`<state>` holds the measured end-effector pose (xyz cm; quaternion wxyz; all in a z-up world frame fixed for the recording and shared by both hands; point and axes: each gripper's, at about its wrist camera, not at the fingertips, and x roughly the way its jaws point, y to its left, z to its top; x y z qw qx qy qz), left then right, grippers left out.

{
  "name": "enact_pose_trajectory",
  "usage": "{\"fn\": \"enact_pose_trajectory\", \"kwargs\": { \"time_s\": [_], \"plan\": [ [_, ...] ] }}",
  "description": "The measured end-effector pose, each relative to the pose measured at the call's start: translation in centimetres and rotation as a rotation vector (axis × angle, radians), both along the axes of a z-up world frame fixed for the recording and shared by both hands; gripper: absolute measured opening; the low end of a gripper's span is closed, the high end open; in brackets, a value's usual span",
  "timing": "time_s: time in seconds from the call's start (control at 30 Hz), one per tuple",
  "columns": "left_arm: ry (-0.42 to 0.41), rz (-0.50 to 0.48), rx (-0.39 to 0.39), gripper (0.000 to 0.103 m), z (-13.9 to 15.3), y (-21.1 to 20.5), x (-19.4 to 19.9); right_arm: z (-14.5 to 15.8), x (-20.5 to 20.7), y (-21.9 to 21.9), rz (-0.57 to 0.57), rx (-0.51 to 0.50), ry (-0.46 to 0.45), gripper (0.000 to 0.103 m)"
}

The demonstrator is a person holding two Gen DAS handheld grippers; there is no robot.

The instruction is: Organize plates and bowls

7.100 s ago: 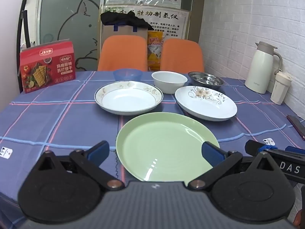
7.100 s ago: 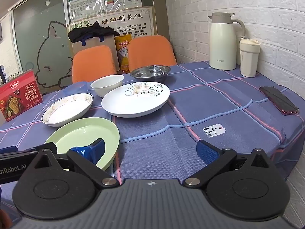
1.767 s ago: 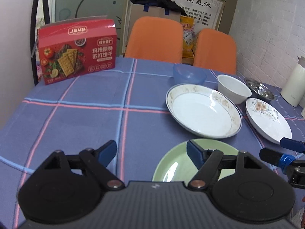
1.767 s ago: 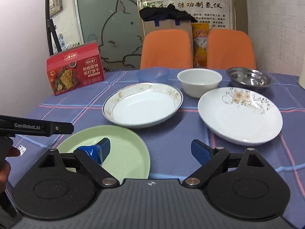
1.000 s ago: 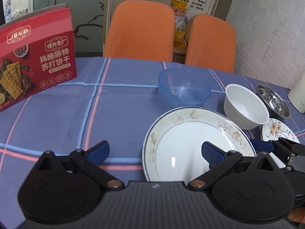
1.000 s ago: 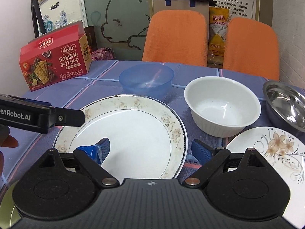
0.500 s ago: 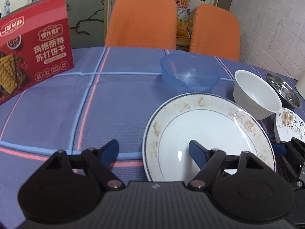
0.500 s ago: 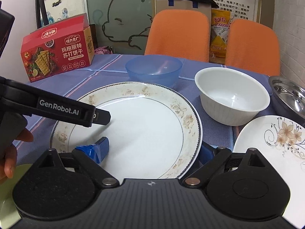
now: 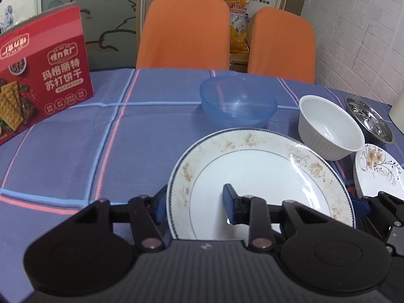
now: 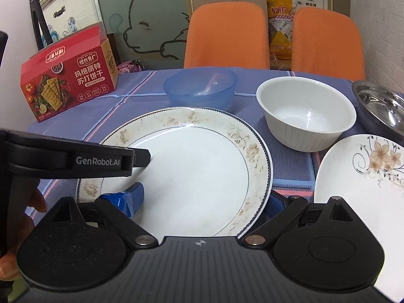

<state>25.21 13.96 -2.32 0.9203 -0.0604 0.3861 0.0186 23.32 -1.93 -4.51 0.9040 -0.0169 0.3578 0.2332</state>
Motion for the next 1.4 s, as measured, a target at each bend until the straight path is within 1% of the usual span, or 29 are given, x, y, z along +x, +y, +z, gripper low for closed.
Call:
{"fn": "enact_pose_trajectory", "kwargs": {
  "time_s": [0.03, 0.13, 0.23, 0.4, 0.53, 0.7, 0.97, 1.1, 1.17, 1.27, 1.4],
  "plan": [
    [-0.008, 0.001, 0.011, 0.031, 0.4, -0.2, -0.2, 0.2, -0.2, 0.0, 0.006, 0.000, -0.010, 0.084],
    [-0.038, 0.004, 0.008, 0.031, 1.5, 0.0, -1.0, 1.0, -1.2, 0.1, 0.012, 0.000, -0.049, 0.084],
    [-0.040, 0.005, 0.002, 0.030, 2.1, 0.1, -1.9, 1.7, -1.9, 0.1, 0.017, 0.003, -0.087, 0.084],
    [-0.058, 0.010, 0.008, 0.030, 3.0, -0.2, -4.6, 2.4, -3.3, -0.2, 0.022, 0.028, -0.090, 0.084],
    [-0.068, 0.020, -0.003, 0.030, 3.5, -0.2, -7.6, 3.2, -5.7, -0.3, 0.033, 0.033, -0.109, 0.084],
    [-0.066, 0.040, -0.013, 0.031, 3.2, -0.2, -12.2, 3.6, -9.7, -0.5, 0.048, 0.045, -0.116, 0.084],
    [-0.057, 0.052, 0.009, 0.031, 1.6, -1.1, -18.8, 2.5, -16.0, -0.6, 0.056, 0.042, -0.094, 0.084],
    [-0.057, 0.048, 0.016, 0.031, 0.8, -1.6, -19.9, 2.0, -17.5, -0.8, 0.043, 0.039, -0.093, 0.084],
    [-0.054, 0.052, 0.006, 0.031, 0.4, -1.4, -19.9, 1.7, -17.5, -0.8, 0.040, 0.039, -0.086, 0.084],
    [-0.072, 0.059, 0.039, 0.032, 0.2, -1.6, -19.9, 1.2, -17.4, -1.0, 0.039, 0.056, -0.079, 0.084],
    [-0.091, 0.046, 0.047, 0.035, -0.1, -1.6, -19.9, 0.8, -17.2, -0.7, 0.055, 0.039, -0.083, 0.083]
  ]
}}
